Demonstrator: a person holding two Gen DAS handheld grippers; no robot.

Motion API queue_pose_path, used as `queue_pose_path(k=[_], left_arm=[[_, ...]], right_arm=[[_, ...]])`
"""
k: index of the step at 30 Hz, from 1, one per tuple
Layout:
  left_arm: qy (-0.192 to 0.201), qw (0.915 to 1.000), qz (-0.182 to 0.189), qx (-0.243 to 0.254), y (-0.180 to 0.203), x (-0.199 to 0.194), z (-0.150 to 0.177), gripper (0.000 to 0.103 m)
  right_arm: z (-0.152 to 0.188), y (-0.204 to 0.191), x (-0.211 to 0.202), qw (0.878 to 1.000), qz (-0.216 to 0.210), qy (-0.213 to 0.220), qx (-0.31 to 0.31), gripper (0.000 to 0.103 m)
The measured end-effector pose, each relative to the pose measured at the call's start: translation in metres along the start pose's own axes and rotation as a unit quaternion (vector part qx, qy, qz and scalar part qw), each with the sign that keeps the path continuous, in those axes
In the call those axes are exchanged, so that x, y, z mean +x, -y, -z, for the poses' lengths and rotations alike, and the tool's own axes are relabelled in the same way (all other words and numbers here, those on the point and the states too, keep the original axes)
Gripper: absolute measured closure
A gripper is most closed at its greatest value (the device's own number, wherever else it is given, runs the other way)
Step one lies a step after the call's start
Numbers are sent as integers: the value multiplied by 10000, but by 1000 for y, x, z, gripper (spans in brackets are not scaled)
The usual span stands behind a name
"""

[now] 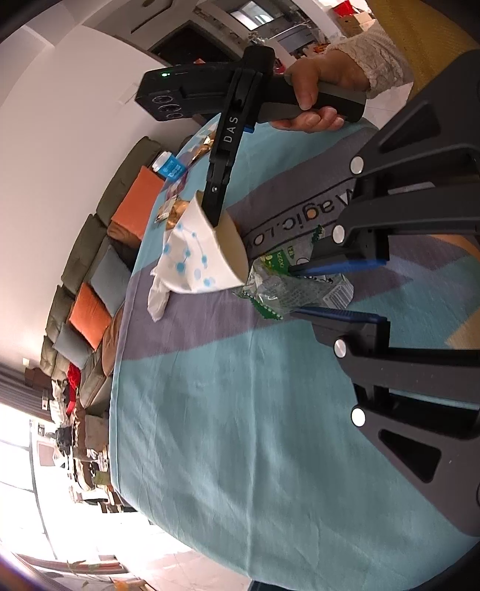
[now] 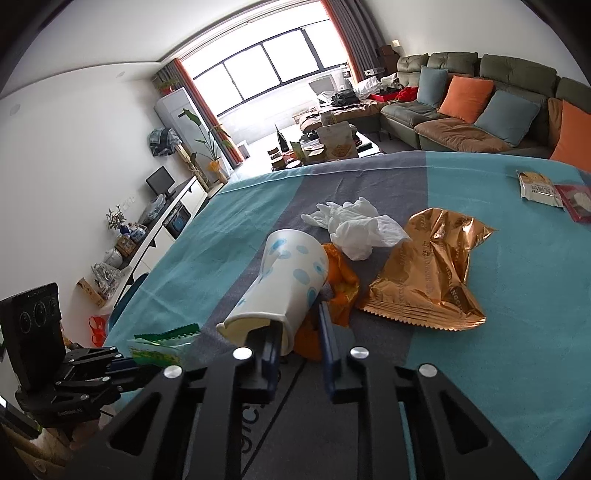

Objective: Collect trash
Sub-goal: 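Grasp the clear plastic bottle with the left gripper while the right gripper grasps the dotted cup, then lift and carry the plastic bottle and dotted paper cup over the teal bin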

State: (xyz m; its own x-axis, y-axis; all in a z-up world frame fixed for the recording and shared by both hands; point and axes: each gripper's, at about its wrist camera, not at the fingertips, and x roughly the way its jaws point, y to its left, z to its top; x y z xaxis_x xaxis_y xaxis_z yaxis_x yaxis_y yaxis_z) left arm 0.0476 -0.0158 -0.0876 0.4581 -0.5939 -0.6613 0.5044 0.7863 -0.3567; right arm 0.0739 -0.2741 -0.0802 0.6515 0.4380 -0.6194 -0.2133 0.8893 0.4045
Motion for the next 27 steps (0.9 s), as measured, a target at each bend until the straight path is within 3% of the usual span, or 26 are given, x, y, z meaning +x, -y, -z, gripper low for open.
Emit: queue_pose_path(k=[7, 27], left_arm=[[132, 9998, -102, -89, -8, -14, 0, 87], [396, 9986, -314, -131, -14, -39, 3, 87]], right_arm=[[-4, -3, -6, 9999, -97, 101, 41, 97], [-14, -29, -12, 9979, -608, 205, 47, 97]])
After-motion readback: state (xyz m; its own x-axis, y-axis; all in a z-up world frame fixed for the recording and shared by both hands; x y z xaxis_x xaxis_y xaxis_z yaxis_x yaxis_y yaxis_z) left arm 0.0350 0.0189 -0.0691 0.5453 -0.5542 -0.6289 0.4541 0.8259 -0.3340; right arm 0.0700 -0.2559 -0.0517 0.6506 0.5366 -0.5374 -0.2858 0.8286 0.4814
